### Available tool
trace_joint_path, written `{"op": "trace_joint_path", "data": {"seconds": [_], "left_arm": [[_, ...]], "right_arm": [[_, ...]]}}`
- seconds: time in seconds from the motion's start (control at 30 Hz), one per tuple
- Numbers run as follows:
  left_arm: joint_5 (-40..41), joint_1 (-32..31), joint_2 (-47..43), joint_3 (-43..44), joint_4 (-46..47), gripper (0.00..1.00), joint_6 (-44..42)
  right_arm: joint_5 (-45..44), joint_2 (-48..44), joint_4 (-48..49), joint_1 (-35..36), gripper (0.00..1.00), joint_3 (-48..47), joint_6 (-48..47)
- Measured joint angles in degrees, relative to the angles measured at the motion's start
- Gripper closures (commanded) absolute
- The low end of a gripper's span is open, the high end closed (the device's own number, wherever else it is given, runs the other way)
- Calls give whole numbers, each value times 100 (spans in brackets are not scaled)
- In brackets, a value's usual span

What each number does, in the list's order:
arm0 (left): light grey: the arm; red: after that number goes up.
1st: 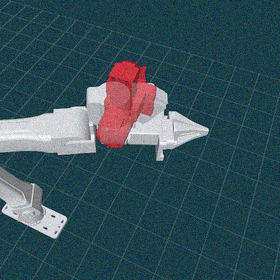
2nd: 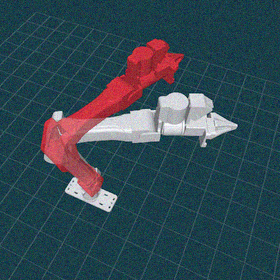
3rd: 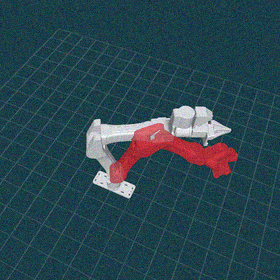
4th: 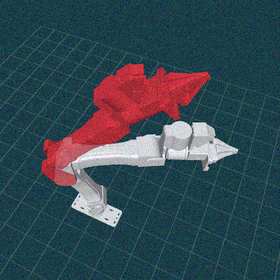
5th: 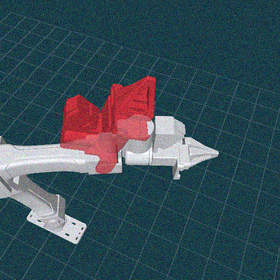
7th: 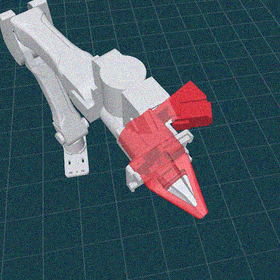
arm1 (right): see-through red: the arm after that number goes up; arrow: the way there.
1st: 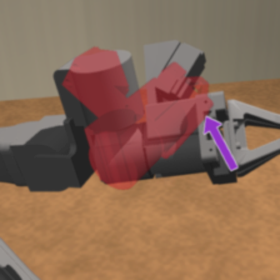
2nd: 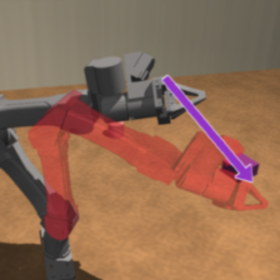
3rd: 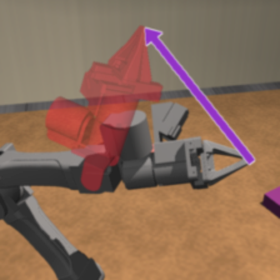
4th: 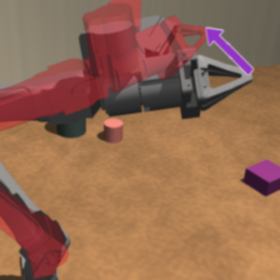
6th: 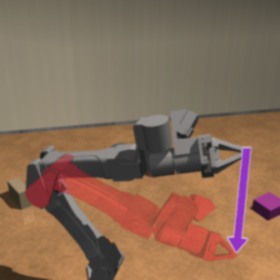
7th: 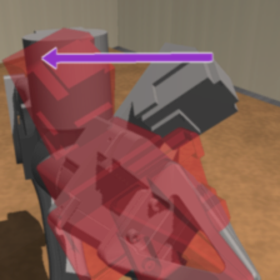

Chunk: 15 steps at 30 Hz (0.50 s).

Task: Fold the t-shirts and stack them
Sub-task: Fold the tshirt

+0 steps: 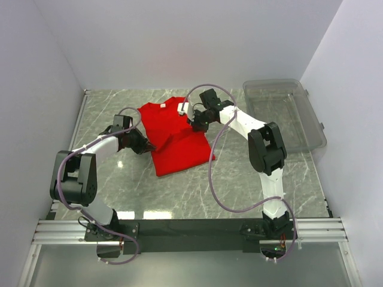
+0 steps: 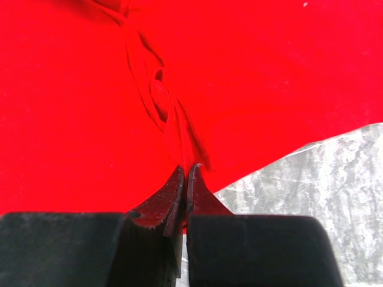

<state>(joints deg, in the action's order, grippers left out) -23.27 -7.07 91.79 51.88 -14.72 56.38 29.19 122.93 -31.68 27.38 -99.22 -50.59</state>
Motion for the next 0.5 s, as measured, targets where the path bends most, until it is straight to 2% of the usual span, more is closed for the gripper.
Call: {"op": "trace_joint_path", "data": {"seconds": [0.37, 0.43, 0.47, 0.5], "left_arm": [[-2, 79, 186, 76, -22, 99, -33], [-2, 101, 201, 114, -39, 99, -46], [-4, 107, 212, 142, -50, 99, -57], [-4, 111, 227, 179, -57, 99, -70]], "right_arm": [[-105, 46, -4, 0, 100, -361, 24], [-114, 87, 0, 0, 92, -435, 26], [-116, 114, -4, 0, 79, -466, 37], [-125, 140, -2, 0, 75, -479, 63]]}}
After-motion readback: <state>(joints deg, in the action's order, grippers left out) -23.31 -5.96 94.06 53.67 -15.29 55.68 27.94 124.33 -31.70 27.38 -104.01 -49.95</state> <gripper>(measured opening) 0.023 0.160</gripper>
